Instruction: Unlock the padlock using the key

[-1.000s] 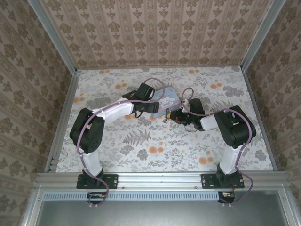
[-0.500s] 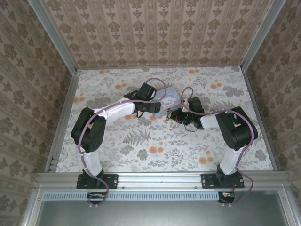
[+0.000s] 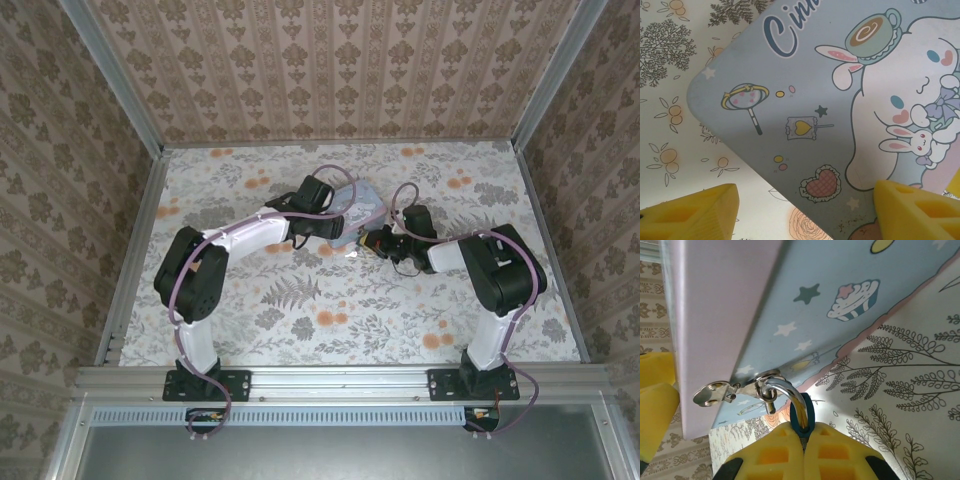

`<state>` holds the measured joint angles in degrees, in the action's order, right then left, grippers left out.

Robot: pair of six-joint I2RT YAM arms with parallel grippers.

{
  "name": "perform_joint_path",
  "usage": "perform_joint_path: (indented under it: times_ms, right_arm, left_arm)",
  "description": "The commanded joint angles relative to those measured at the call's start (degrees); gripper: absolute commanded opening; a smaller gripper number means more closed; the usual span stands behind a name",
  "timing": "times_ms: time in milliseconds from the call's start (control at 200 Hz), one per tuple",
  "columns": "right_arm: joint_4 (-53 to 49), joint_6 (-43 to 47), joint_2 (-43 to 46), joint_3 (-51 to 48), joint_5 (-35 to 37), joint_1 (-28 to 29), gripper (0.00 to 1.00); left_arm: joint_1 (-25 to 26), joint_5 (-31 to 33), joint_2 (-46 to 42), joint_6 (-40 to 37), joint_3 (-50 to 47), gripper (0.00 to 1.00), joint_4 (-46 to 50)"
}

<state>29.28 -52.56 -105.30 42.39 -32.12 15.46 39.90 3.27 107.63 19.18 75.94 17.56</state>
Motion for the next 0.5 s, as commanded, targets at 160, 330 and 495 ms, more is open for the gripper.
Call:
perform_joint_path:
  times_ms: [160,330,495]
  right_arm:
    - [-11.85,4.66,-0.76,6.22,4.43,-3.43,0.0]
    - [-12.24,4.1,-1.78,8.43,5.13,-5.12,0.0]
    - [-7.66,0.71,-3.28,8.82,4.73,-7.06,0.0]
  left_arm:
    - [-0.66,2.91,6.04,-2.95,-1.33,0.66,10.96]
    - [-0.59,2.64,7.22,-3.12,-0.6,0.64,11.54]
    - [-0.57,2.53,8.03,-2.95,-0.44,0.63,11.53]
